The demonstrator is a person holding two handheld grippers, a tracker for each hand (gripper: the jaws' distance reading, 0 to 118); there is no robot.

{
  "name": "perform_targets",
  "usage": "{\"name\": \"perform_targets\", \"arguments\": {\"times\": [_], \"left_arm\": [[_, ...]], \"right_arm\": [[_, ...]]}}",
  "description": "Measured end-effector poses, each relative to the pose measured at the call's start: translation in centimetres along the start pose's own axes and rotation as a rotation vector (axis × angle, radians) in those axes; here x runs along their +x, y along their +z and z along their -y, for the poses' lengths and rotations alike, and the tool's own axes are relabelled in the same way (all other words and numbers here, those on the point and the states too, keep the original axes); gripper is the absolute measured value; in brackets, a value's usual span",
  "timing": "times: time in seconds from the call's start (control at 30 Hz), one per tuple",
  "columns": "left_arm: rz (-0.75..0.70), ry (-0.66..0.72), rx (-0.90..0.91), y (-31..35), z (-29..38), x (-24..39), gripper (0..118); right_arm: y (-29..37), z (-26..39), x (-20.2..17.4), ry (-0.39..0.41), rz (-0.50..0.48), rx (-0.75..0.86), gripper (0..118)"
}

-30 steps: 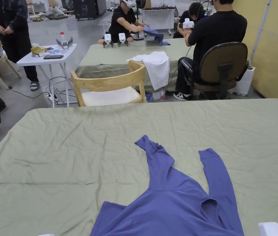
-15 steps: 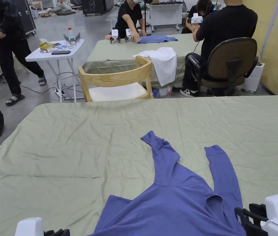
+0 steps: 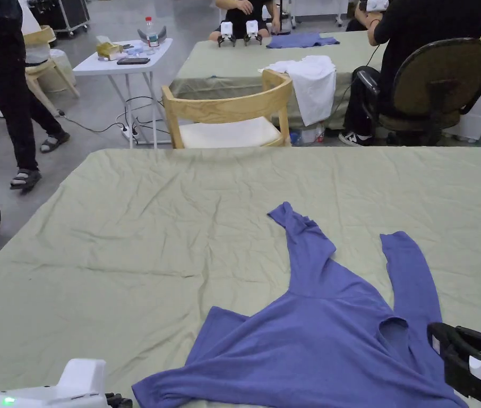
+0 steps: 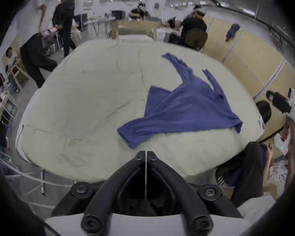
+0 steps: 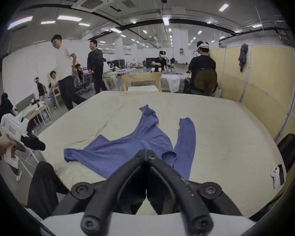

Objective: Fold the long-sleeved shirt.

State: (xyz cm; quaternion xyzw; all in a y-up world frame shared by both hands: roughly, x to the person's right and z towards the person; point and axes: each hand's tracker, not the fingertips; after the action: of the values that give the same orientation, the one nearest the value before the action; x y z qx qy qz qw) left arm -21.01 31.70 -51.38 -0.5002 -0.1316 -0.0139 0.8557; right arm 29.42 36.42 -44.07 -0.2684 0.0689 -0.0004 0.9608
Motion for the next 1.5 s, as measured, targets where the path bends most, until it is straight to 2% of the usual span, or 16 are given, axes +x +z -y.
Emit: {"name": "perform_targets", "arguments": {"times": [0.07,0.1,0.17,0.2,0.33,0.57,0.7,0.8,0.9,1.1,1.3,1.33,1.37,1.43,1.47,1.5], "left_arm": [[-0.004,-0.004,0.009,-1.2,-0.4,-0.8,4],[0.01,0.017,-0.008,-1.7,-0.7,-1.4,16],[0.016,0.056,0.005,-3.0,-1.3,-2.3,67],[0.017,0.088,0.027,-3.9,-1.6,-2.9,71],[0.036,0.195,0.027,-7.8,-3.0,-5.2,67],[0.037,0.182,-0.094,-15.1,-4.1,-6.0,63],[0.038,0.182,-0.204,-19.2,-3.1,-5.6,41],[0.015,0.174,-0.173,-18.7,-4.1,-4.9,31],[0.022,0.156,-0.134,-18.7,-3.5,-4.4,8],[-0.007,0.174,-0.107,-18.5,-2.7,-3.9,6],[-0.048,0.189,-0.124,-19.7,-2.6,-3.4,6],[-0.045,0.214,-0.122,-19.7,-2.5,-3.6,6],[-0.03,0.245,-0.121,-19.7,-2.5,-4.0,6],[-0.014,0.302,-0.108,-19.7,-2.2,-4.5,6],[-0.019,0.29,-0.11,-19.8,-2.1,-4.4,6],[-0.024,0.288,-0.108,-19.8,-2.1,-4.2,6]], "right_arm": [[-0.5,0.2,-0.3,0.001,-0.004,-0.012,1],[-0.9,0.4,-0.3,-0.001,-0.009,-0.023,1],[-1.6,0.7,-0.5,-0.003,-0.013,-0.043,1],[-2.0,0.9,-0.6,-0.002,-0.015,-0.054,1],[-3.6,1.4,-0.7,-0.005,-0.02,-0.098,1],[-5.7,2.0,-0.5,-0.013,-0.008,-0.162,1],[-6.8,2.4,-0.2,-0.028,-0.004,-0.194,1],[-7.3,2.8,-0.1,-0.031,-0.001,-0.207,1],[-7.7,3.2,-0.1,-0.038,-0.004,-0.213,1],[-9.3,2.6,1.0,-0.053,-0.004,-0.225,1],[-16.5,-3.4,4.2,0.055,-0.069,-0.277,1],[-17.9,-4.4,4.5,0.075,-0.076,-0.272,3],[-20.1,-5.7,4.9,0.125,-0.065,-0.277,13],[-24.5,-7.5,5.4,0.204,-0.058,-0.381,50],[-27.0,-8.2,5.5,0.273,-0.07,-0.432,61],[-29.4,-8.6,5.7,0.318,-0.104,-0.471,61]]}}
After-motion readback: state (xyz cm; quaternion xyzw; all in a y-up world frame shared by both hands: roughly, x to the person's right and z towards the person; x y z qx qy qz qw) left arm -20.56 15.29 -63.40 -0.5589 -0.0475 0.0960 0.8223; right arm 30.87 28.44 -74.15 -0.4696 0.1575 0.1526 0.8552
